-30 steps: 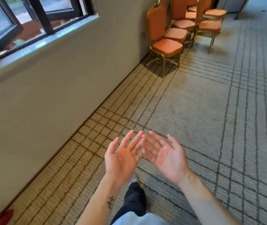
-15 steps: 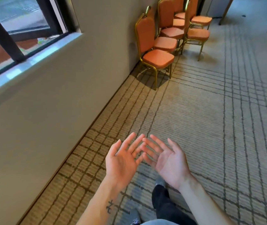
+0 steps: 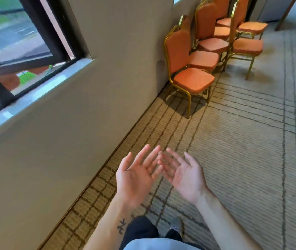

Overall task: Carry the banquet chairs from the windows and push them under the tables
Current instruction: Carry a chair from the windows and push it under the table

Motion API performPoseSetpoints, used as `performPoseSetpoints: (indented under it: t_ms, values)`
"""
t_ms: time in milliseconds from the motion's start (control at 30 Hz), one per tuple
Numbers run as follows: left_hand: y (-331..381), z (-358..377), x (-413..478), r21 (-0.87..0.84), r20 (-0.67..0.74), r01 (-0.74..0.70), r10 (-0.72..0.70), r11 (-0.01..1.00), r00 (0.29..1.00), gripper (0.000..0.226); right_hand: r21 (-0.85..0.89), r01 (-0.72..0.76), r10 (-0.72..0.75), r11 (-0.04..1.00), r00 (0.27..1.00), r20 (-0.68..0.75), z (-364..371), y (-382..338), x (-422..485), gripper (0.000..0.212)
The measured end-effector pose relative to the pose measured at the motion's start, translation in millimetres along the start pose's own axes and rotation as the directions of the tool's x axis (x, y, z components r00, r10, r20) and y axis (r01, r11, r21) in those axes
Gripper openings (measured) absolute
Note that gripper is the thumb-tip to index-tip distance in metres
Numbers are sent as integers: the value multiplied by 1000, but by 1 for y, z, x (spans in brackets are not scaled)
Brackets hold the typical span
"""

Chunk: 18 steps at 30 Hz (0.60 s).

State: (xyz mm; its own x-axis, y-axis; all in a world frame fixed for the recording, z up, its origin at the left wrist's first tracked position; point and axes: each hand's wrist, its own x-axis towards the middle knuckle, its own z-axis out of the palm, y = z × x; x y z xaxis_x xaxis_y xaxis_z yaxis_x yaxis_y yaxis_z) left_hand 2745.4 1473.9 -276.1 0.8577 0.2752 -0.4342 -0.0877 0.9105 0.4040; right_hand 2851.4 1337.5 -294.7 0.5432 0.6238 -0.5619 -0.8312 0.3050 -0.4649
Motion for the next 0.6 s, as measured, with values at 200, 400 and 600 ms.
performPoseSetpoints:
  t_ms: [200,400,600]
  values:
    - [45,22,87,-12,-76,-34,33,999,997,60,-34,-50,51,998,998,30,32,-58,80,56]
    - [94,32,201,27,-91,6,-3,1000,996,60,-18,-33,33,999,999,-8,65,-106,188,59]
    - [172,49,317,61,-62,39,-35,997,997,58,-47,-9,8,999,999,-36,125,-161,290,57]
